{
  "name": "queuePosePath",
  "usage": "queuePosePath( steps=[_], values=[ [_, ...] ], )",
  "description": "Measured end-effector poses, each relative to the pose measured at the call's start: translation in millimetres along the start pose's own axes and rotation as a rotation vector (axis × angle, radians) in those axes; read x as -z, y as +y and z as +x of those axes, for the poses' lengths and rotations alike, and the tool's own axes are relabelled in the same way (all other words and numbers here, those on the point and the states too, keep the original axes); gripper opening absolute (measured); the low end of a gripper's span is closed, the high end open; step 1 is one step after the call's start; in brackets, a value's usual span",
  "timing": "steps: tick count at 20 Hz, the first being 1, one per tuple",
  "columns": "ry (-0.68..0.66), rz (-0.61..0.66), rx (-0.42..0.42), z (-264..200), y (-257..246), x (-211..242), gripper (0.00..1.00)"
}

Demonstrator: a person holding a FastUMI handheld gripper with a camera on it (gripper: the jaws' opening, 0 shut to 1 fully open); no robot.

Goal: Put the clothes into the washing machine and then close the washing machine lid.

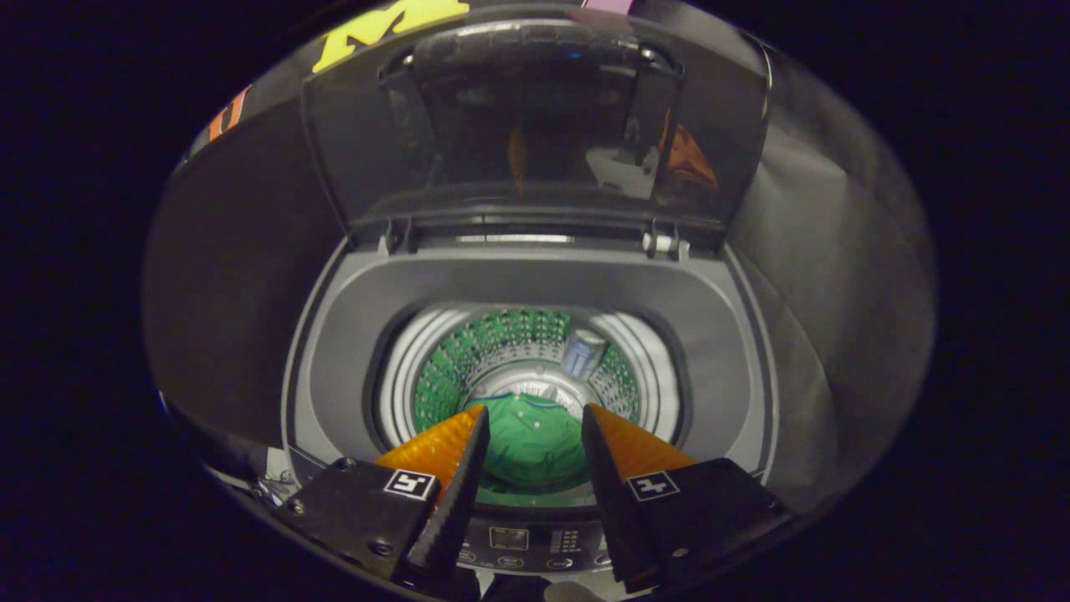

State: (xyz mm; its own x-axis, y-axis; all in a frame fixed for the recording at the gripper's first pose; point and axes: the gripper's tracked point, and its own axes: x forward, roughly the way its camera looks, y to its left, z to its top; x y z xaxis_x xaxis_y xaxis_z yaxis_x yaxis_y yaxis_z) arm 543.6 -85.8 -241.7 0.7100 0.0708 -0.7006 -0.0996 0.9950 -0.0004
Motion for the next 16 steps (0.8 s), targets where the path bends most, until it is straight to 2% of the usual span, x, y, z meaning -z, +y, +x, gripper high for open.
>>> queuePosePath(
  steps=[5,10,16],
  values=[
    [-0.183,-0.03,0.009,-41.0,-1.0,-75.0,0.7],
    [-0.346,-0.006,-0.01,-89.8,3.5,-147.6,0.7],
    [-0.445,0.0,-0.016,-118.4,4.8,-205.4,0.69]
  ],
)
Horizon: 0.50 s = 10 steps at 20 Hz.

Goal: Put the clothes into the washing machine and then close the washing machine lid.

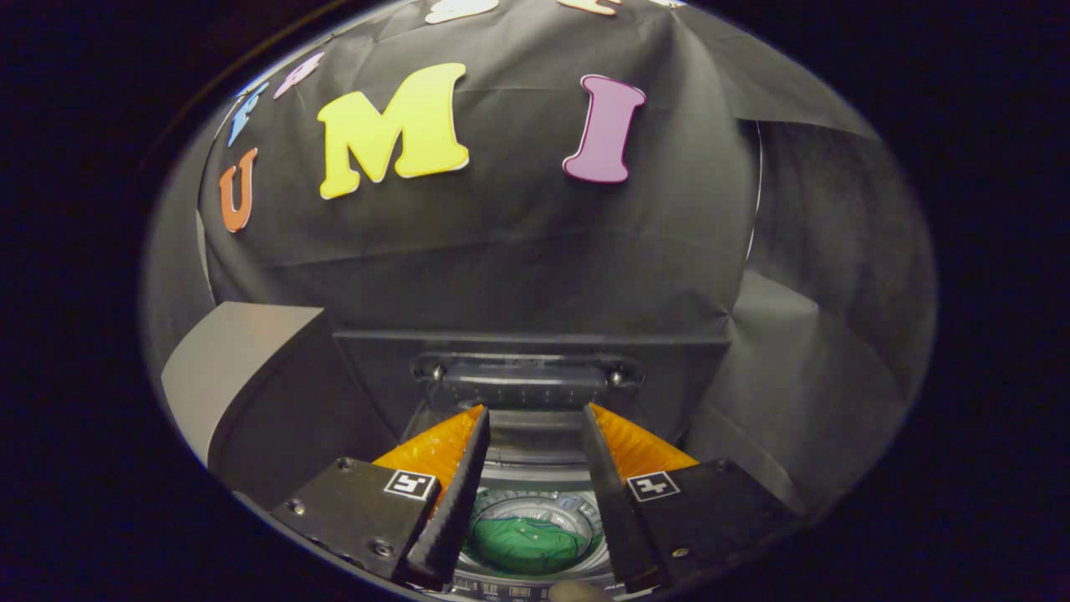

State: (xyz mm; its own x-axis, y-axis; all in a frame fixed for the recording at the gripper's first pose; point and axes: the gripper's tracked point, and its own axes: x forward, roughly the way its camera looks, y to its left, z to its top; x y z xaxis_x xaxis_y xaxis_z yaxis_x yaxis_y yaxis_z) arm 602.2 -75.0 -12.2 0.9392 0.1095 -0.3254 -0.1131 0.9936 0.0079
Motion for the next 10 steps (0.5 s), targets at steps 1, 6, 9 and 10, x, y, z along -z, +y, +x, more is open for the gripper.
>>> queuePosePath(
  steps=[1,6,9,10],
  values=[
    [-0.01,-0.001,0.0,1.3,0.7,-7.6,0.7],
    [-0.031,0.003,-0.006,14.1,6.9,-34.0,0.69],
    [-0.026,0.014,-0.002,27.7,9.2,-45.7,0.69],
    [-0.023,0.022,-0.003,31.7,10.5,-48.8,0.7]
  ],
)
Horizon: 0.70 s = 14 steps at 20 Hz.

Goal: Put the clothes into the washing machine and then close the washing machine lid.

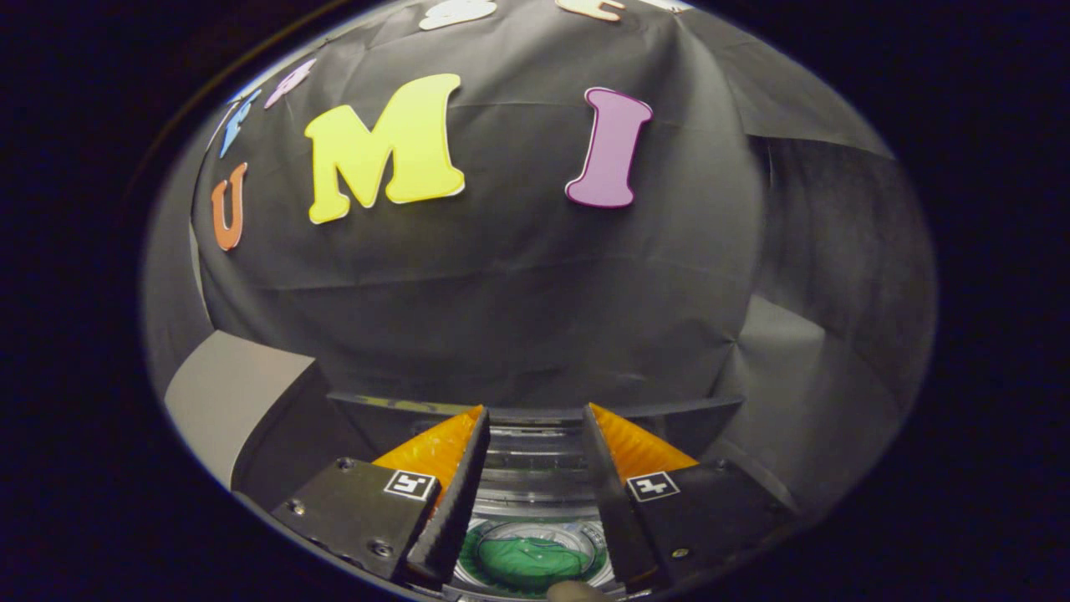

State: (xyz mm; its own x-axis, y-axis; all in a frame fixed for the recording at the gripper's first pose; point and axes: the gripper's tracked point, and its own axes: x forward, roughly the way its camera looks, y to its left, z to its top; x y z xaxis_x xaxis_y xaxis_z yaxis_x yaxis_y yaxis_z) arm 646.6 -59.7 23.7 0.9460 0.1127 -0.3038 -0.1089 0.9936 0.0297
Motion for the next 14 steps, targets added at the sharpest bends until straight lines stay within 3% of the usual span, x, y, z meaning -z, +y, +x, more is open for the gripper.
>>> queuePosePath(
  steps=[11,14],
  values=[
    [0.027,0.008,0.041,62.0,5.3,-5.6,0.7],
    [-0.026,-0.011,0.057,63.0,4.2,-7.0,0.74]
  ],
)
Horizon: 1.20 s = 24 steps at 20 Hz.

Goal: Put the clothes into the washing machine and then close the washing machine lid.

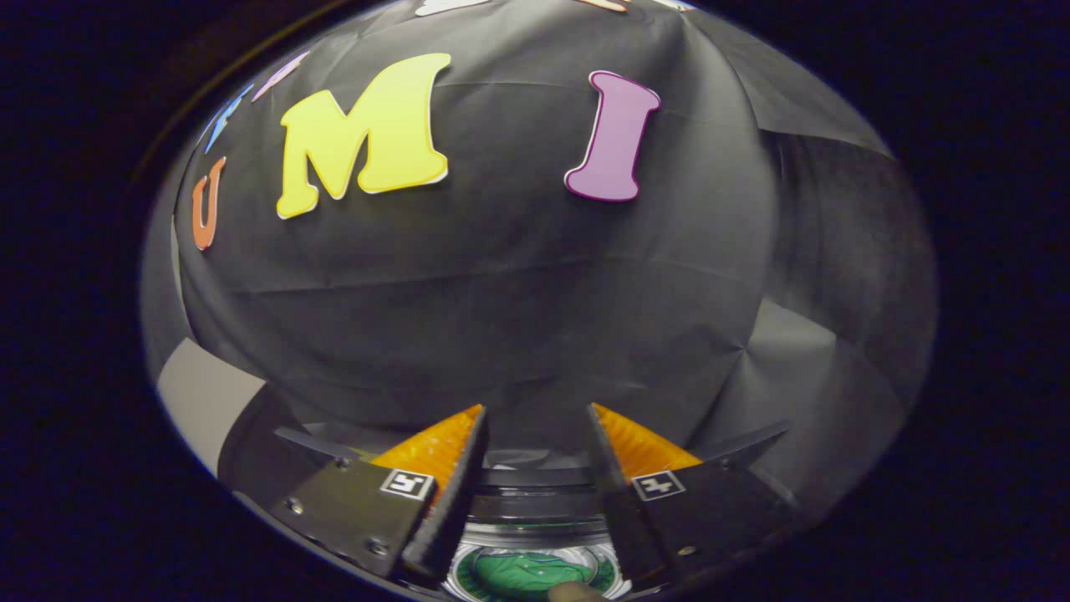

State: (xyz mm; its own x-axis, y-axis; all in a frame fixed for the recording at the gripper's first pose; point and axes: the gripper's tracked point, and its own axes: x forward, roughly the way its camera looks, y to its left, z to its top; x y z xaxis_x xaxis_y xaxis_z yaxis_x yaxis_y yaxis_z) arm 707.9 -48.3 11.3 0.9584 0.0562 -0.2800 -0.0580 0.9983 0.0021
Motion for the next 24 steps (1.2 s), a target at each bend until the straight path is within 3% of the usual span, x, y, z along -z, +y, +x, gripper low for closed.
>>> queuePosePath(
  steps=[1,24],
  values=[
    [-0.015,0.006,-0.004,0.1,0.1,-0.9,0.77],
    [-0.338,0.017,-0.049,-37.0,-0.6,10.3,0.77]
  ],
)
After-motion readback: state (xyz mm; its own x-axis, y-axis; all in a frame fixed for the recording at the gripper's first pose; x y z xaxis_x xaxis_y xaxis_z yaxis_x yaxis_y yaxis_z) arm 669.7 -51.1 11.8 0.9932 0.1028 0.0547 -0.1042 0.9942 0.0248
